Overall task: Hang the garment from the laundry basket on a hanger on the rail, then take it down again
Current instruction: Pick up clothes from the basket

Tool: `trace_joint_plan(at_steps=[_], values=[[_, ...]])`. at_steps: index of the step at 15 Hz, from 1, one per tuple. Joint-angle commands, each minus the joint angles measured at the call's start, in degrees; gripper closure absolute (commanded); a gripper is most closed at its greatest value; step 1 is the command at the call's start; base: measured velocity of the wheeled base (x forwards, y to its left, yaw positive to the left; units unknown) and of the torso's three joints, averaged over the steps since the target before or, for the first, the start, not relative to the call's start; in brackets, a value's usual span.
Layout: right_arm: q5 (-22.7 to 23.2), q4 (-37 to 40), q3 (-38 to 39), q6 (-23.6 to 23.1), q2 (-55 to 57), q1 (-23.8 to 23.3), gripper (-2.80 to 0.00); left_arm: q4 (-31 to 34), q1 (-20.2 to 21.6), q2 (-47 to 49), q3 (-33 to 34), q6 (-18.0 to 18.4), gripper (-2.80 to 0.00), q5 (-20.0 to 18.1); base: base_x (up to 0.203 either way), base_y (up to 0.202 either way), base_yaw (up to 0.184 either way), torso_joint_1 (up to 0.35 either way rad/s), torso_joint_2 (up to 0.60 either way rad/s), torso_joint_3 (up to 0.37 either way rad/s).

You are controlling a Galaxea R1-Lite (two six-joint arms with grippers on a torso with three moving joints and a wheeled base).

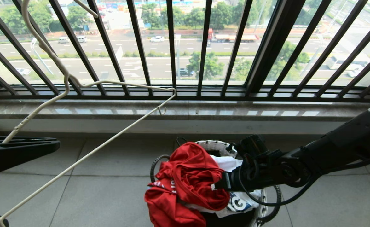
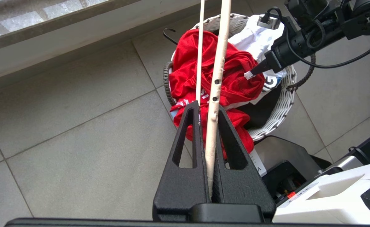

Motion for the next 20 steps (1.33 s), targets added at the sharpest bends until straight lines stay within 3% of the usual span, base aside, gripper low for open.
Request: trace_joint_plan(at_steps=[1, 7, 14, 20], values=[[0.1, -0.1, 0.0, 0.1, 0.3, 0.2, 0.00, 0.1, 0.0, -0.2, 0.0, 0.1, 0.00, 0.1, 0.000, 0.000, 0.000, 0.000, 0.00, 0.000], [-0.7, 4.4, 0.5, 0.0, -5.0, 0.1, 0.00, 0.1, 0.0, -0.3, 0.0, 0.3, 0.00, 0.1, 0.000, 0.000, 0.000, 0.000, 0.00, 0.000], [-17.2, 16.5, -2.8, -4.2, -13.0, -1.0, 0.00, 0.1, 0.1, 0.3, 0.1, 0.3, 0.00, 0.1, 0.000, 0.000, 0.000, 0.000, 0.00, 0.000], [-18.3, 24.2, -14.6, -11.7, -11.7, -8.0, 0.00, 0.1, 0.1, 0.8, 0.3, 0.2, 0.00, 0.1, 0.000, 0.000, 0.000, 0.000, 0.00, 0.000]])
